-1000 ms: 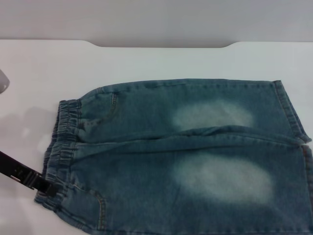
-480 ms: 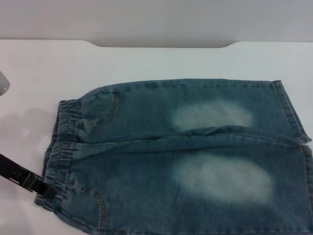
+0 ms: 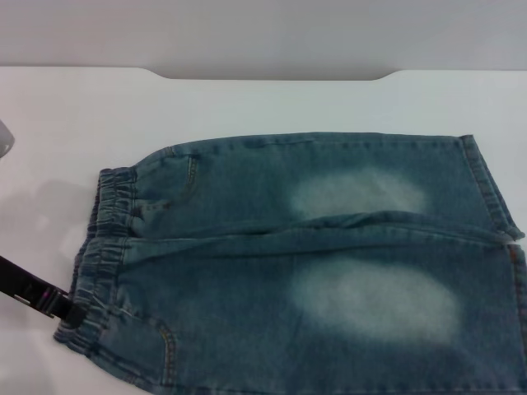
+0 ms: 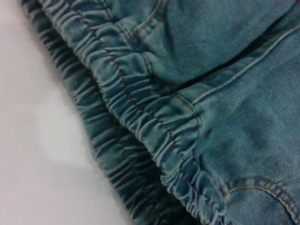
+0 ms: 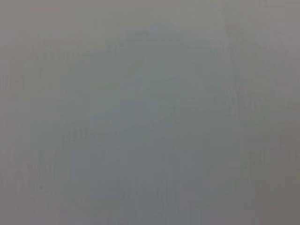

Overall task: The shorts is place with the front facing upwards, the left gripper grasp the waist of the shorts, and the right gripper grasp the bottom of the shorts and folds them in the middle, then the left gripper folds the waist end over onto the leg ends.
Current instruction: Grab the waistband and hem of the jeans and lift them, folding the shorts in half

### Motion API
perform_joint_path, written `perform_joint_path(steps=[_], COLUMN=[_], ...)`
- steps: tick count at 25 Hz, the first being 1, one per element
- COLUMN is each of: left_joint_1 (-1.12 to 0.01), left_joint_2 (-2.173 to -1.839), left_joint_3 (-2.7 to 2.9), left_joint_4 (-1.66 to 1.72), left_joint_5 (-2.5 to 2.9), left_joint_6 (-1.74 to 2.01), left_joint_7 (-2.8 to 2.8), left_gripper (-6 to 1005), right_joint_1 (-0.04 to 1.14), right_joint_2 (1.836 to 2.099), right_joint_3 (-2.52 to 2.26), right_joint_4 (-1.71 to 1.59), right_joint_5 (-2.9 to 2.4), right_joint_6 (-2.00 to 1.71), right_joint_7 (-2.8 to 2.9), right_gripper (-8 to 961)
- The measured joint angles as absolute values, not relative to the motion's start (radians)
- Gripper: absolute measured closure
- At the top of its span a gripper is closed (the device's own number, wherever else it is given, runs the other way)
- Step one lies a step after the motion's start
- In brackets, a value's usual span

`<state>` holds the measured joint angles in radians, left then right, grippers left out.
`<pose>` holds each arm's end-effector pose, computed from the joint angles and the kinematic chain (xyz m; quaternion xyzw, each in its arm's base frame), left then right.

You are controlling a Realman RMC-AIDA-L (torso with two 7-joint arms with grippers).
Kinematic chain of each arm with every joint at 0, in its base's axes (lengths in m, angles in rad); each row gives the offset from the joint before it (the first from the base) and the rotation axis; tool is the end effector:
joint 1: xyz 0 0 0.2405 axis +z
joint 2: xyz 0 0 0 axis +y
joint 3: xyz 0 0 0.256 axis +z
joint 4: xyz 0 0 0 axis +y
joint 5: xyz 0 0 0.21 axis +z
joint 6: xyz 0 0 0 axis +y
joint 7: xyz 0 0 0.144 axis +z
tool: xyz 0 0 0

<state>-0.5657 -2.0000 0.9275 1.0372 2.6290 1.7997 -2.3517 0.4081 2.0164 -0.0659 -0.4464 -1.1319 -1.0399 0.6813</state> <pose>-0.2853 0.3158 0.0520 -0.8471 -0.5052 0.1531 0.0613 0.4196 0.3158 0.1761 -0.5109 0.2816 0.2988 0.7553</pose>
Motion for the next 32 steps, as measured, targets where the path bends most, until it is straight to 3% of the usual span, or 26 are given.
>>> perform_joint_path(steps=[5, 13, 16, 19, 22, 32], left_joint_1=[-0.571, -0.584, -0.592, -0.6, -0.609, -0.639], left_joint_2=[-2.003, -2.004, -2.005, -2.005, -2.009, -2.019], left_joint_3=[0.924, 0.928, 0.931, 0.931, 0.932, 0.933], left_joint_4=[1.039, 1.033, 1.032, 1.031, 1.031, 1.031], left_joint_5=[2.646, 2.651, 2.651, 2.651, 2.651, 2.651], left_joint_6=[1.794, 1.785, 1.784, 1.781, 1.776, 1.774], left_joint_7=[-2.352, -2.352, -2.352, -2.352, -2.352, -2.35], left_gripper=[949, 962, 962, 962, 962, 962], right_joint_1=[0.408, 0.386, 0.368, 0.372, 0.407, 0.607], right_joint_2=[2.017, 2.013, 1.983, 1.932, 1.899, 1.839], right_joint_3=[-0.066, -0.185, -0.258, -0.292, -0.289, -0.344], right_joint_4=[-0.446, -0.579, -0.684, -0.778, -0.921, -1.172], right_joint_5=[-1.132, -1.259, -1.392, -1.57, -1.805, -2.46], right_joint_6=[-1.04, -1.053, -1.098, -1.211, -1.368, -1.854], right_joint_7=[0.681, 1.002, 1.302, 1.584, 1.821, 2.022], right_gripper=[377, 376, 376, 376, 376, 377])
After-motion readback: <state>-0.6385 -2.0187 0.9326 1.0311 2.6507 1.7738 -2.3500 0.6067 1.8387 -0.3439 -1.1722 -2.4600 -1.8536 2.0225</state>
